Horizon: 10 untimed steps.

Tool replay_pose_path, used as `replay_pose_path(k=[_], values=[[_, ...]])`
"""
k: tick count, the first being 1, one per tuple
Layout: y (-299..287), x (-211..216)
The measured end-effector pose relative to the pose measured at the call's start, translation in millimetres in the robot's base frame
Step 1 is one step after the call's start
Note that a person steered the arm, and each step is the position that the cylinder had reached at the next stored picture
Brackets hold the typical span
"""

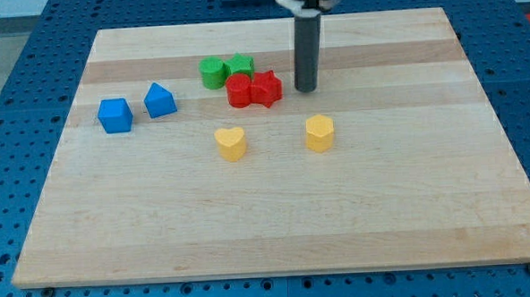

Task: Push the yellow hexagon into the yellow heart

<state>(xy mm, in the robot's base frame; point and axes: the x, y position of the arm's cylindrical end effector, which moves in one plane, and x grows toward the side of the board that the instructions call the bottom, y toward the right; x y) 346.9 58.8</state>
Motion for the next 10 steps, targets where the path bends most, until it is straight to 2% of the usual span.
replay_pose_path(k=[2, 4, 5, 6, 7, 10], values=[[18, 85], [32, 92], [32, 115], [32, 120], [14, 103], [-70, 88]])
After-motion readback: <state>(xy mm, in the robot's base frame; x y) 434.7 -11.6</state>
